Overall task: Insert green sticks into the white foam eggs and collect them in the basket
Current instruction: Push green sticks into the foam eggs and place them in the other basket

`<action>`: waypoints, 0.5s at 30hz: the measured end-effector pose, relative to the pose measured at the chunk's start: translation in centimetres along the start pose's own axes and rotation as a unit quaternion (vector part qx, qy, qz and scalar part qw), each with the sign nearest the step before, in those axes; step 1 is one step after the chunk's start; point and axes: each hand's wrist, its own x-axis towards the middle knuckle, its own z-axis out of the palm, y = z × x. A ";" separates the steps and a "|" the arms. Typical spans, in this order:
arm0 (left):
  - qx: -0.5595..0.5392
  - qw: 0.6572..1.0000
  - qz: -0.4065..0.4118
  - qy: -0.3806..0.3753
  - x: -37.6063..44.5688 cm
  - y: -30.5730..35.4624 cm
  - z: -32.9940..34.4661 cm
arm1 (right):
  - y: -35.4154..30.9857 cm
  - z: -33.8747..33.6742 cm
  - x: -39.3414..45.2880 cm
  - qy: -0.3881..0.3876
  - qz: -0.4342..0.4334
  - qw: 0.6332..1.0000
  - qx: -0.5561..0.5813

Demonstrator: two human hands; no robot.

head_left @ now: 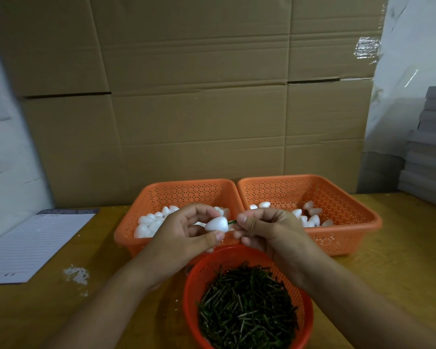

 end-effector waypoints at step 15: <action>0.030 0.999 0.016 -0.001 0.0 -0.2 -0.1 | 1.1 1.0 -0.6 0.002 -0.008 0.996 -0.089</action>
